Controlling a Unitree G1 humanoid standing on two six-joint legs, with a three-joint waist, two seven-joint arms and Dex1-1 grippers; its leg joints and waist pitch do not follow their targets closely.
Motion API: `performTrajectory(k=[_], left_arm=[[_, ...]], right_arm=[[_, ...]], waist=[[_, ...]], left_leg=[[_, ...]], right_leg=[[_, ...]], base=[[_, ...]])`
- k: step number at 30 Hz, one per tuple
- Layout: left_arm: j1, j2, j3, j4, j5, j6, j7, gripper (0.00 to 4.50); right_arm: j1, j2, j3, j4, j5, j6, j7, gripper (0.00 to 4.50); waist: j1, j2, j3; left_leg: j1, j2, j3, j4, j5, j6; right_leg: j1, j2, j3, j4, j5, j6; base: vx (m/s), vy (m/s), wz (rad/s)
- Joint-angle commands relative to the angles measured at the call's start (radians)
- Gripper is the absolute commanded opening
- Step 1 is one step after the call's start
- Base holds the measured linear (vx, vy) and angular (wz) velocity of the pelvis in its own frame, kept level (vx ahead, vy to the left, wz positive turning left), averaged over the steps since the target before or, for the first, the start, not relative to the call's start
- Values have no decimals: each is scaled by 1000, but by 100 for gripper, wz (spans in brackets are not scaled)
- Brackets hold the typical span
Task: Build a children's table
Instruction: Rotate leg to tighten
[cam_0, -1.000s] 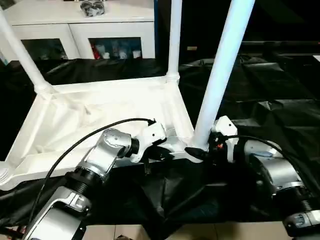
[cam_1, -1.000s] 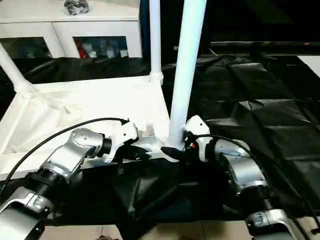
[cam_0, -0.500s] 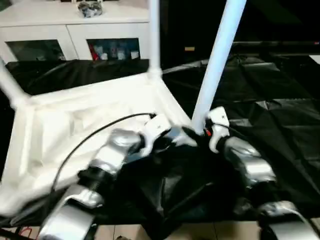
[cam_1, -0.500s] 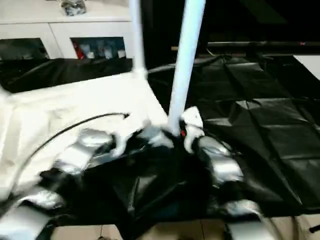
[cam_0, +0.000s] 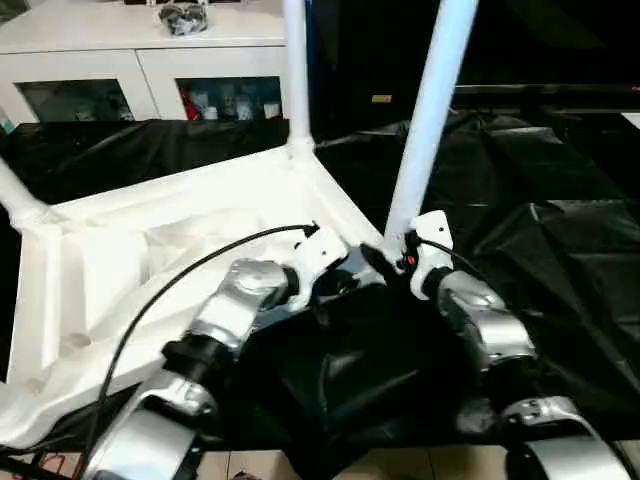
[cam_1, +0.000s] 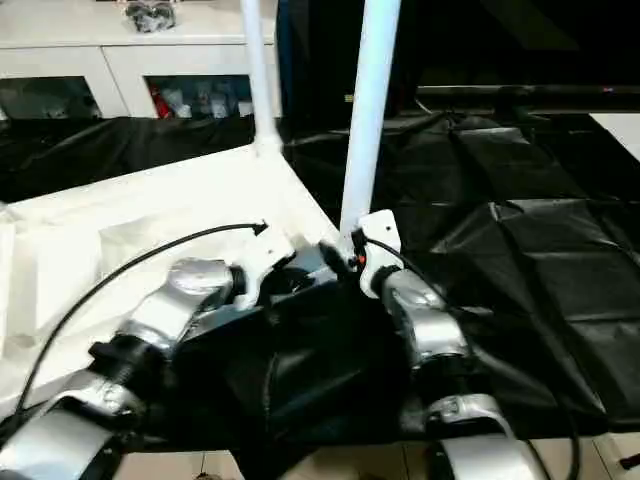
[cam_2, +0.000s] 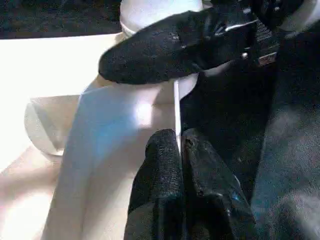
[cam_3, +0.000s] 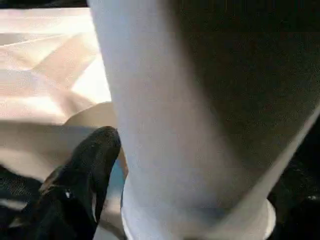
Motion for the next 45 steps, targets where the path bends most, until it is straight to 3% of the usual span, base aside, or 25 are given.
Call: performTrajectory(k=[1, 6, 8, 13, 17, 20, 29, 34, 35, 38, 39, 40, 41, 42, 44, 45], left_arm=[[24, 7, -39, -25, -46, -41, -125, 0], [13, 64, -28, -8, -72, -84, -251, 0], [6, 86, -30, -2, -77, -95, -288, 0], [-6, 124, -41, 19, -73, -125, -357, 0], [-18, 151, -49, 47, -71, -165, -429, 0], [-26, 155, -48, 58, -84, -167, -460, 0], [-34, 132, -34, 88, -78, -180, -428, 0], [-44, 102, -8, 112, -59, -157, -311, 0], [-55, 74, 5, 125, -51, -132, -233, 0], [-71, 28, 15, 144, -30, -101, -118, 0], [-82, 6, 18, 156, -23, -86, -75, 0], [-84, 1, 19, 159, -22, -84, -64, 0], [-102, -37, 31, 181, -16, -69, 15, 0], [-110, -59, 39, 190, -16, -65, 53, 0], [-120, -85, 47, 198, -19, -61, 96, 0], [-121, -89, 48, 199, -19, -61, 101, 0]], right_arm=[[29, -21, 59, -70, 38, -8, 180, 400], [67, -136, 113, -141, 62, 12, 432, 400], [71, -162, 122, -149, 68, 22, 485, 400], [68, -188, 126, -165, 87, 40, 554, 400], [68, -201, 130, -191, 108, 68, 613, 364], [67, -202, 136, -193, 111, 79, 633, 335], [84, -191, 147, -211, 114, 123, 637, 272], [97, -162, 134, -204, 100, 138, 547, 270], [89, -126, 113, -168, 80, 141, 440, 270], [61, -58, 69, -82, 40, 144, 217, 269], [49, -30, 48, -50, 37, 145, 143, 269], [47, -23, 44, -43, 37, 145, 126, 269], [36, 17, 24, -13, 33, 157, 33, 269], [30, 38, 22, 4, 25, 157, -17, 269], [18, 69, 18, 33, 9, 153, -93, 269], [17, 73, 17, 37, 6, 152, -104, 269]], waist=[[9, -22, -62], [25, -22, -60], [28, -23, -56], [30, -24, -55], [42, -26, -57], [50, -28, -58], [54, -30, -59], [58, -29, -58], [57, -28, -56], [40, -29, -49], [38, -18, -51], [38, -18, -51], [32, -25, -48], [28, -19, -47], [24, -18, -50], [18, -22, -49]], left_leg=[[6, 15, -10, -61, -222, 78], [8, 20, -6, -60, -215, 93], [11, 22, -7, -63, -248, 74], [14, 24, -8, -66, -262, 55], [15, 25, -8, -66, -241, 58], [15, 26, -6, -64, -219, 60], [13, 25, -6, -63, -214, 55], [15, 26, -7, -64, -222, 48], [17, 26, -7, -66, -237, 40], [19, 20, -14, -75, -298, -9], [22, 20, -18, -77, -316, -18], [22, 20, -18, -77, -316, -18], [21, 20, -18, -79, -333, -21], [25, 19, -17, -80, -352, -28], [25, 15, -18, -78, -354, -30], [22, 13, -18, -78, -358, -18]], right_leg=[[50, -38, 26, -77, -161, -226], [47, -37, 24, -73, -158, -245], [45, -40, 24, -78, -221, -236], [39, -41, 27, -79, -243, -234], [40, -41, 28, -76, -227, -227], [40, -42, 28, -70, -178, -244], [42, -45, 27, -69, -176, -247], [40, -46, 28, -72, -199, -237], [36, -46, 29, -75, -225, -232], [33, -50, 27, -91, -381, -189], [35, -50, 26, -93, -411, -171], [35, -50, 26, -93, -411, -171], [32, -48, 26, -98, -414, -163], [28, -45, 27, -101, -418, -160], [30, -45, 27, -101, -406, -161], [31, -44, 26, -104, -410, -158]], base=[[0, 0, 0], [0, 0, 0], [0, 0, 0], [0, 0, 0], [0, 0, 0], [0, 0, 0], [0, 0, 0], [0, 0, 0], [0, 0, 0], [0, 0, 0], [0, 0, 0], [0, 0, 0], [0, 0, 0], [0, 0, 0], [0, 0, 0], [0, 0, 0]])
